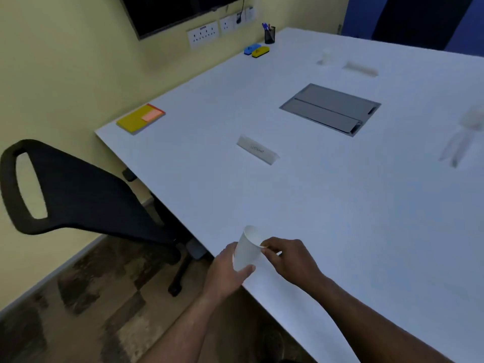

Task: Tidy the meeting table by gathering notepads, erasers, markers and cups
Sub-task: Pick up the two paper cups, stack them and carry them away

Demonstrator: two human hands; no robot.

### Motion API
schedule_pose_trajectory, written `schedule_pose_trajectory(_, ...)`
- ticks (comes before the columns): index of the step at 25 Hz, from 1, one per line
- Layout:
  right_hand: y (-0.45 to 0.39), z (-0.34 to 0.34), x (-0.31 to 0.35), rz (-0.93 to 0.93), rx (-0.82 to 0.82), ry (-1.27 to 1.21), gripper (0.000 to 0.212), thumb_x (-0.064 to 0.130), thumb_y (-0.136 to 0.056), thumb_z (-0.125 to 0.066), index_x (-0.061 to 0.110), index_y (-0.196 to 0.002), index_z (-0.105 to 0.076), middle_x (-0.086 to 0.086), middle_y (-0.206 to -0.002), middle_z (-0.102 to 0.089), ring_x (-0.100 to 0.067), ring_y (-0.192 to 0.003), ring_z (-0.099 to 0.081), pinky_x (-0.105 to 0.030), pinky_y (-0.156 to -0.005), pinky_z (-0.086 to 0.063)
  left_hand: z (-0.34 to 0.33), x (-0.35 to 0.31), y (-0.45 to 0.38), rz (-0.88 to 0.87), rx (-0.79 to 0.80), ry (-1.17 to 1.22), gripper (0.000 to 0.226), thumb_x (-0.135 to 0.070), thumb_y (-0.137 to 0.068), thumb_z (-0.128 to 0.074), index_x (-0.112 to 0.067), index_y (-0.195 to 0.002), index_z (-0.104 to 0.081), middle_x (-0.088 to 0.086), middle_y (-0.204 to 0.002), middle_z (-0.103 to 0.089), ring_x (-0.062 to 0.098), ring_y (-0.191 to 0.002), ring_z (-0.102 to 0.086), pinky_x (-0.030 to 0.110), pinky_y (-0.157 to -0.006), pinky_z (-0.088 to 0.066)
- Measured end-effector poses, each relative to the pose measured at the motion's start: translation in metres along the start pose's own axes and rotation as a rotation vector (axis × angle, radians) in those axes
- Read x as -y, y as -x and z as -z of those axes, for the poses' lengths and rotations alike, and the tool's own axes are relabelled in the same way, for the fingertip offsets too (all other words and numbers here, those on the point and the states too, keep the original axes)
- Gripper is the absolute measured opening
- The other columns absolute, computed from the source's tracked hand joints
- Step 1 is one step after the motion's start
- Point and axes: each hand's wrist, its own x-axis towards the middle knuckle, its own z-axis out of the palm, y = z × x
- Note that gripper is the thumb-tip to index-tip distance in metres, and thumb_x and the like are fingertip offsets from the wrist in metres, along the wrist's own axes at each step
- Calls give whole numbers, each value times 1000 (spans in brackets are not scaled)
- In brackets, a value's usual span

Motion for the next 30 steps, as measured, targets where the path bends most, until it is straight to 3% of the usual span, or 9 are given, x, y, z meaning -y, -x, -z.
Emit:
schedule_pose_trajectory(2,-33,14,-16,-73,-75,3,22,32,-90,-63,23,-107,-71,5,-102,-75,-10,-87,-69,-31,-79,-56,-1,-6,-42,19,43,-131,73,-53,-79,-70,-30,-141,-39,-8,-144,-48,16,-127,-47,34,-103,-44)
schedule_pose_trajectory(5,-86,33,-41,-199,-155,17,22,28,-88,-66,20,-107,-71,-2,-105,-74,-17,-89,-70,-33,-82,-54,-5,-11,-98,43,162,-321,83,-54,-84,-64,-24,-151,-26,-5,-162,-16,18,-148,-18,36,-116,-24)
schedule_pose_trajectory(9,-152,53,-64,-303,-252,68,24,24,-87,-65,18,-109,-71,-8,-106,-73,-23,-93,-68,-32,-83,-52,-13,-12,-161,39,277,-560,93,-52,-81,-67,-22,-153,-17,2,-165,3,26,-150,-4,44,-118,-20)
schedule_pose_trajectory(12,-191,69,-83,-380,-335,124,25,23,-89,-62,16,-113,-69,-11,-108,-72,-28,-101,-65,-34,-87,-51,-18,-16,-196,66,317,-675,118,-58,-68,-77,-30,-155,-2,6,-162,18,39,-149,7,54,-118,-12)
schedule_pose_trajectory(18,-245,84,-102,-507,-406,164,28,22,-92,-57,16,-117,-68,-11,-113,-70,-30,-111,-60,-35,-93,-47,-14,-27,-239,52,360,-777,150,-68,-45,-84,-39,-149,20,19,-155,32,61,-139,12,62,-115,-14)
schedule_pose_trajectory(26,-271,74,-106,-600,-353,249,30,26,-94,-54,22,-122,-65,-5,-127,-63,-27,-120,-53,-34,-95,-43,-18,-33,-243,45,354,-840,151,-70,-48,-82,-35,-148,26,26,-154,30,66,-136,6,58,-115,-20)
schedule_pose_trajectory(30,-258,64,-99,-634,-398,232,44,31,-92,-58,30,-136,-51,-5,-122,-65,-26,-117,-55,-36,-93,-48,-13,-42,-240,57,371,-827,150,-70,-50,-81,-34,-148,27,26,-154,30,66,-136,6,57,-116,-18)
